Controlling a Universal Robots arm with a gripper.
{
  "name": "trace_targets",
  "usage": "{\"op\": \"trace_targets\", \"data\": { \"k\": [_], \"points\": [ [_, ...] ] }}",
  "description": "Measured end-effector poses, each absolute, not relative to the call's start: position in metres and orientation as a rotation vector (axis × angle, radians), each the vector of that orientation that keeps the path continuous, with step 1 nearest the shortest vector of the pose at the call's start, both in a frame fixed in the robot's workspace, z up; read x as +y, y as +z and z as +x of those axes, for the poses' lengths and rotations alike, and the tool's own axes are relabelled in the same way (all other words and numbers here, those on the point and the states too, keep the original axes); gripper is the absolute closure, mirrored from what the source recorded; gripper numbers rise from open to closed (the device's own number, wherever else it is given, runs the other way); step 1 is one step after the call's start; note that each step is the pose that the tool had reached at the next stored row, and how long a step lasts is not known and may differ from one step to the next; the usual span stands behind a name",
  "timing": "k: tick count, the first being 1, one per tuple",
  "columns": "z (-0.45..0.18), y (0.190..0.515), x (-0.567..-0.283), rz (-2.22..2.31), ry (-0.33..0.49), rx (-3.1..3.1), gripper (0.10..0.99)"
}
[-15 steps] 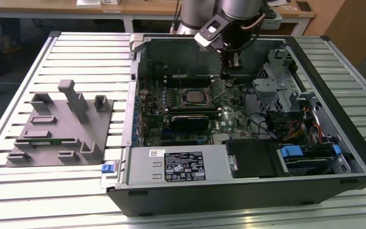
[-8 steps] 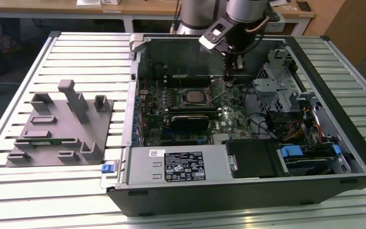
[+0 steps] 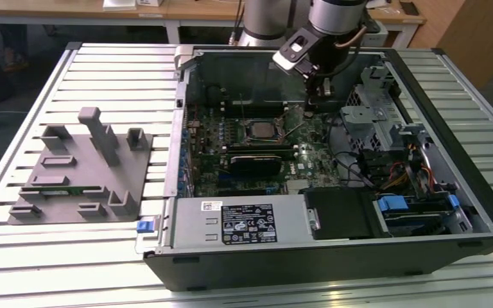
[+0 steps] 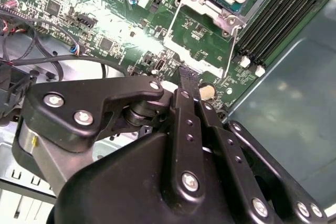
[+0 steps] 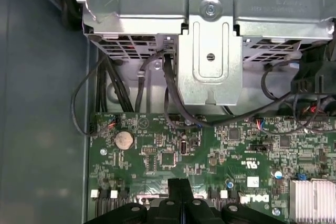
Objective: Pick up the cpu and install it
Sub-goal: 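Close the cpu cover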
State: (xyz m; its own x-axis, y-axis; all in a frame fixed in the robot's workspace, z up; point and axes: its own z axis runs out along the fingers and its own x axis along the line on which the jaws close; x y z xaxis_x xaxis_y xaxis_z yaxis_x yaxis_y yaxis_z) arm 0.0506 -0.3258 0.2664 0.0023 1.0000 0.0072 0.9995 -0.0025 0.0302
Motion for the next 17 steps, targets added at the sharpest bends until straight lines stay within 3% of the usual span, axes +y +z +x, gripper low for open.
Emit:
{"op": "trace_targets", "data": {
  "k": [17],
  "points": [
    [0.059,0.249,-0.324,2.216,0.033,2.211,0.980]
  ]
}}
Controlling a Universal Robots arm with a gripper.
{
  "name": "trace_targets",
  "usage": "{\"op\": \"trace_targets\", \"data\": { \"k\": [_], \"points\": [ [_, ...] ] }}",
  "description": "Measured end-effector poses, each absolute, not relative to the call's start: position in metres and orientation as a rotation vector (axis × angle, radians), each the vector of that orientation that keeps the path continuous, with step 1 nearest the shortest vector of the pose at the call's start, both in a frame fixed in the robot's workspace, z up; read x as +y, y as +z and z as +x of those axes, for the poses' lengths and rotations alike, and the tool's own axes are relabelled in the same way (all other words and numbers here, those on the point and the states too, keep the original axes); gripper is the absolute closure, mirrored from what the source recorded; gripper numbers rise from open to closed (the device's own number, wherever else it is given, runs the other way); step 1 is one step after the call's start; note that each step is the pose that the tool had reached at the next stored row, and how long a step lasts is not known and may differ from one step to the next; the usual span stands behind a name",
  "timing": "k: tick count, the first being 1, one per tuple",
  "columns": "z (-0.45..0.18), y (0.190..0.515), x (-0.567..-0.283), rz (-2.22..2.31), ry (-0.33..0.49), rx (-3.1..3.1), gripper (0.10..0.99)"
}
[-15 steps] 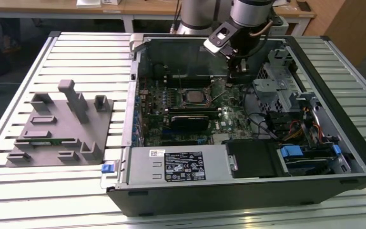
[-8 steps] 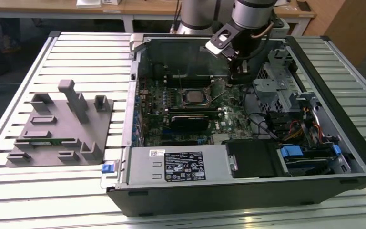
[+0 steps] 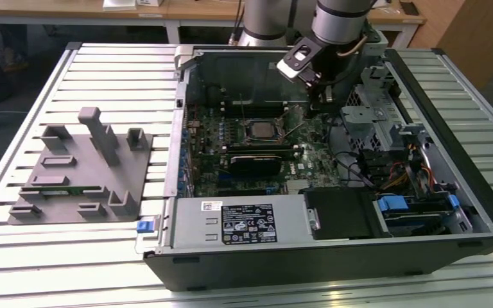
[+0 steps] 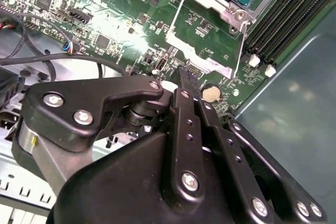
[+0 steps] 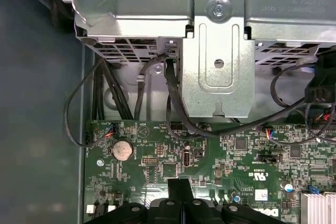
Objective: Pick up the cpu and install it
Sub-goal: 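Close the cpu cover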
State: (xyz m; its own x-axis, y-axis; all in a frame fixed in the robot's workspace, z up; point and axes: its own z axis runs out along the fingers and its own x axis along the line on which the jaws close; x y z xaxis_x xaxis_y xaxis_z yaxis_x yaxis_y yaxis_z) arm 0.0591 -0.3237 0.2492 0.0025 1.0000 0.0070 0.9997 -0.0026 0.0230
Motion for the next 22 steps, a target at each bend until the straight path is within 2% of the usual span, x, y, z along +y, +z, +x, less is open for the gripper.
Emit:
{"op": "trace_targets", "data": {
  "k": [22],
  "points": [
    [0.048,0.244,-0.324,2.226,0.012,2.220,0.980]
  ]
}}
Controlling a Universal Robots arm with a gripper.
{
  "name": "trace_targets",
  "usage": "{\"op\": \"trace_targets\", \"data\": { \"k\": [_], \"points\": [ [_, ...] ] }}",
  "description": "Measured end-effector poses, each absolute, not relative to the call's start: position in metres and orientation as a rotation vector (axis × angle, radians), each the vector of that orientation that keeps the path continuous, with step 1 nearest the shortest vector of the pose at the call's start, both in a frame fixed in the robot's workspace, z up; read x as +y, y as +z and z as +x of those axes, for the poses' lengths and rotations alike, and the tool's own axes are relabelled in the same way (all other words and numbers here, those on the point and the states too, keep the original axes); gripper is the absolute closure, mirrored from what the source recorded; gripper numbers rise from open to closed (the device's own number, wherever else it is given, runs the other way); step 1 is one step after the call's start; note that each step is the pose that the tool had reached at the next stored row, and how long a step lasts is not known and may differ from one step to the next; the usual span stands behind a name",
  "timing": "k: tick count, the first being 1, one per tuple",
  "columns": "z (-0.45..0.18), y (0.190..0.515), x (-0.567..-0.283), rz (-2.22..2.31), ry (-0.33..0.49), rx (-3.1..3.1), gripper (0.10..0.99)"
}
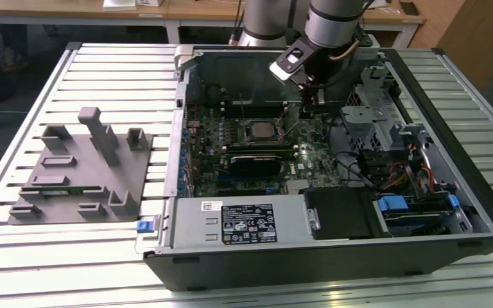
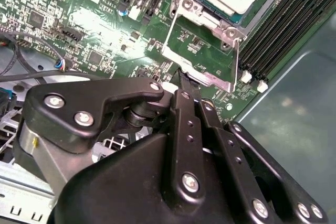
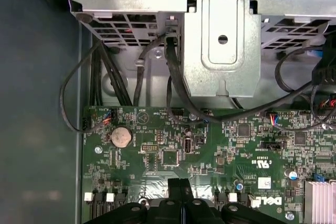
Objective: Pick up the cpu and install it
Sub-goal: 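Close the cpu cover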
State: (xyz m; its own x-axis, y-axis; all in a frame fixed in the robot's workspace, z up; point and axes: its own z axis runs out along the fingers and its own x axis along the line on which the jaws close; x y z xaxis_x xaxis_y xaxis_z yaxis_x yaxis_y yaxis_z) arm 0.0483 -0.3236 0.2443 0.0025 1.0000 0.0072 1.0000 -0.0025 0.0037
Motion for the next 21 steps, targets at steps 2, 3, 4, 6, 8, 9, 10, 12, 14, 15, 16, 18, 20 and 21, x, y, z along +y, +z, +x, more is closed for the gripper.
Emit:
{"op": "trace_targets", "data": {
  "k": [2,3,4,6,8,9,10,12,14,15,16,18,20,21],
  "points": [
    [0.048,0.244,-0.324,-2.223,-0.012,-2.217,0.980],
    [0.048,0.244,-0.324,-2.222,-0.012,-2.217,0.980],
    [0.048,0.244,-0.324,-2.223,-0.012,-2.217,0.980],
    [0.047,0.244,-0.324,-2.223,-0.012,-2.217,0.980],
    [0.047,0.244,-0.324,-2.223,-0.012,-2.217,0.980],
    [0.047,0.244,-0.324,-2.223,-0.012,-2.217,0.980],
    [0.046,0.244,-0.324,-2.223,-0.012,-2.217,0.980],
    [0.045,0.244,-0.324,-2.223,-0.012,-2.217,0.980],
    [0.044,0.244,-0.324,-2.222,-0.012,-2.217,0.980],
    [0.044,0.244,-0.324,-2.222,-0.012,-2.217,0.980],
    [0.043,0.244,-0.324,-2.222,-0.012,-2.217,0.980],
    [0.041,0.244,-0.324,-2.222,-0.012,-2.217,0.980],
    [0.039,0.244,-0.324,-2.223,-0.012,-2.217,0.980],
    [0.037,0.244,-0.324,-2.223,-0.012,-2.217,0.980]
  ]
}}
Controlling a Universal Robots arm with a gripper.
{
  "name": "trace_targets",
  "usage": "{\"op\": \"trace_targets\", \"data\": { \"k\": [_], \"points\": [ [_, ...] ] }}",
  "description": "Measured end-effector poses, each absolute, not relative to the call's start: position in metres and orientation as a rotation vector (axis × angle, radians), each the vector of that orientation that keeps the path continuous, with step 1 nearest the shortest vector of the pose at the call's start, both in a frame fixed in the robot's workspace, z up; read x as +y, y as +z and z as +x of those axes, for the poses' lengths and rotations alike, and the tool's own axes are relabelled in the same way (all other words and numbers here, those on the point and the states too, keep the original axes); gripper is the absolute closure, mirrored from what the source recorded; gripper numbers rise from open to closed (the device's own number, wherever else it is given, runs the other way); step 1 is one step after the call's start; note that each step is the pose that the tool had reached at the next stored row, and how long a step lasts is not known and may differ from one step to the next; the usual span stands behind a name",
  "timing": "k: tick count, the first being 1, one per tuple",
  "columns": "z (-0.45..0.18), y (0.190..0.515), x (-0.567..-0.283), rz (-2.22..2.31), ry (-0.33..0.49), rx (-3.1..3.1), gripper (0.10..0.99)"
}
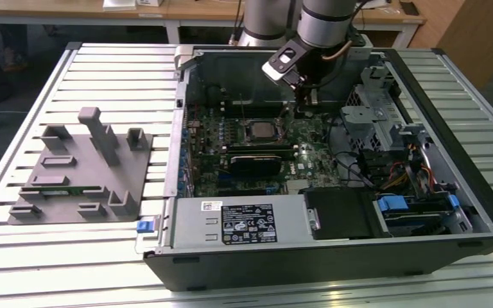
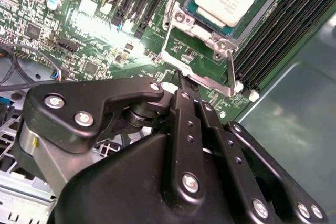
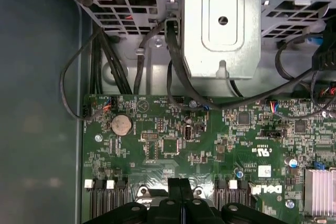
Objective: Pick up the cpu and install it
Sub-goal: 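Close the cpu cover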
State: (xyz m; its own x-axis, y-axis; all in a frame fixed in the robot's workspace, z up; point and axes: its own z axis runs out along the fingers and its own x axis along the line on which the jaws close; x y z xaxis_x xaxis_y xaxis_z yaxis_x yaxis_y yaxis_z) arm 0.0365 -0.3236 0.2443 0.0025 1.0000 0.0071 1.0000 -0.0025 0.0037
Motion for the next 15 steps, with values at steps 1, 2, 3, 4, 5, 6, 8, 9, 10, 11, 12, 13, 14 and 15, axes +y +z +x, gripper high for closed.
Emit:
{"op": "trace_targets", "data": {
  "k": [1,2,3,4,5,6,8,9,10,11,12,13,14,15],
  "points": [
    [0.035,0.244,-0.324,-2.222,-0.012,-2.217,0.980],
    [0.034,0.244,-0.324,-2.223,-0.012,-2.217,0.980],
    [0.033,0.244,-0.324,-2.223,-0.012,-2.217,0.980],
    [0.032,0.244,-0.324,-2.222,-0.012,-2.217,0.980],
    [0.031,0.244,-0.324,-2.222,-0.012,-2.217,0.980],
    [0.030,0.244,-0.324,-2.222,-0.012,-2.217,0.980],
    [0.028,0.244,-0.324,-2.222,-0.012,-2.217,0.980],
    [0.027,0.244,-0.324,-2.222,-0.012,-2.217,0.980],
    [0.026,0.244,-0.324,-2.222,-0.012,-2.217,0.980],
    [0.024,0.244,-0.323,-2.222,-0.012,-2.217,0.980],
    [0.023,0.243,-0.324,-2.222,-0.012,-2.217,0.980],
    [0.022,0.243,-0.324,-2.223,-0.012,-2.217,0.980],
    [0.021,0.243,-0.324,-2.223,-0.012,-2.217,0.980],
    [0.019,0.243,-0.324,-2.223,-0.012,-2.217,0.980]
  ]
}}
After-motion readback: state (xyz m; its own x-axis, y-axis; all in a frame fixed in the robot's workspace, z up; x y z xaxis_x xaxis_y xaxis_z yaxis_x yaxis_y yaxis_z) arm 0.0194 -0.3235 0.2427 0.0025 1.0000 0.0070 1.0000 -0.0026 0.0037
